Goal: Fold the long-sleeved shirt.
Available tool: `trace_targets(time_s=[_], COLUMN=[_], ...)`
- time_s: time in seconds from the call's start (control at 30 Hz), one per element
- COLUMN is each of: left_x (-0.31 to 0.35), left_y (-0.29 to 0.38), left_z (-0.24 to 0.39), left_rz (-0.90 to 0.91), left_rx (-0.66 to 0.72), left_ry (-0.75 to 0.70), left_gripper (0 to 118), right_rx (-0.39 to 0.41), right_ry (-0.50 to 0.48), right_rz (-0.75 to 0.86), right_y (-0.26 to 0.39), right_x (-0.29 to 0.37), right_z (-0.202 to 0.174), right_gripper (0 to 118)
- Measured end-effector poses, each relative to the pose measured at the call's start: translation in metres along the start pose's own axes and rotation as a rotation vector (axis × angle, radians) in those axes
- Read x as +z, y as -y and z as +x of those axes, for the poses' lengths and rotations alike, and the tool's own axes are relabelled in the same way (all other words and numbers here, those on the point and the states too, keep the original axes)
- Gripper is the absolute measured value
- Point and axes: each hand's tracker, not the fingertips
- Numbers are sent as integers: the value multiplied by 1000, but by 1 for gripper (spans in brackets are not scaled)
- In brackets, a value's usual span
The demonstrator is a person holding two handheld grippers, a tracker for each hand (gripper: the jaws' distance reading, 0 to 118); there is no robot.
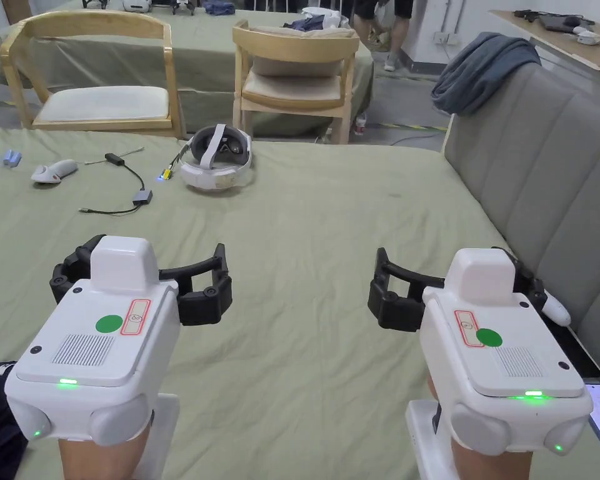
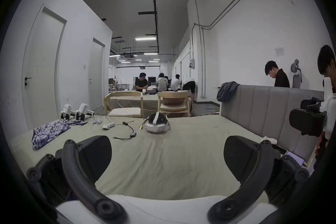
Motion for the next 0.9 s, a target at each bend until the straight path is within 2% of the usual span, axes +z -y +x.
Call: trace_targets(time_s=[0.37, 0.6, 0.9], left_x=[15, 18, 16], left_y=[-2, -3, -1], left_z=[8, 3, 4], left_rz=[-1, -2, -6], left_rx=[20, 37, 19], left_ry=[-10, -18, -37], left_gripper=[111, 111, 111], right_rx=[26, 5, 22], right_ry=[-43, -30, -17], right_rz=[-15, -1, -13], right_y=[1, 3, 4], right_x=[-4, -6, -8], right_z=[-7, -9, -10], right_gripper=[118, 118, 118])
